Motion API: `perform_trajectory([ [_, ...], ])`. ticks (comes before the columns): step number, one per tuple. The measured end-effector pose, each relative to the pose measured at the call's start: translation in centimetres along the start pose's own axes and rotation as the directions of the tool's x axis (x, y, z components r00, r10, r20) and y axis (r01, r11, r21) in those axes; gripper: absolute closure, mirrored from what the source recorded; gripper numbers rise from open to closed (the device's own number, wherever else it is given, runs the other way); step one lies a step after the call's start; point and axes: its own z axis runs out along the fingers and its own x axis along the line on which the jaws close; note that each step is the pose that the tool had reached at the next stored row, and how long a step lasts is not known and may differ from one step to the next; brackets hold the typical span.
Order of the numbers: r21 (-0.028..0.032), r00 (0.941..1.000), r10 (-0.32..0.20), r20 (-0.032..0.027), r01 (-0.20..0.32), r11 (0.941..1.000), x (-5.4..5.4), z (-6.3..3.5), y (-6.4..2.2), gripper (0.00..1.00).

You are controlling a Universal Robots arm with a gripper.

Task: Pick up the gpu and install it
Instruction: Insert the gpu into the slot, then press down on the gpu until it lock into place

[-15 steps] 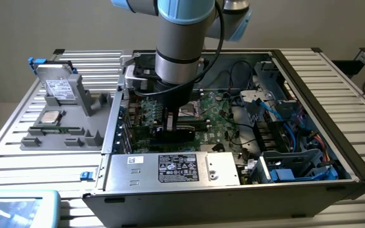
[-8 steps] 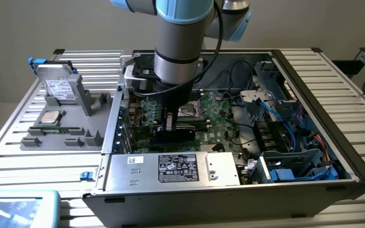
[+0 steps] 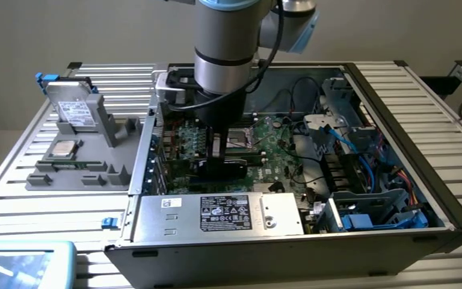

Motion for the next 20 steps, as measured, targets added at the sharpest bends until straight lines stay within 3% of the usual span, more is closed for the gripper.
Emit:
perform_trajectory([
  [8,0.0006,1.0,0.0,-0.0001,0.0,1.0,0.1,-3.34,0.26,0.66],
  [20,0.0006,1.0,0.0,0.0001,0.0,1.0,0.1,-3.36,0.26,0.66],
])
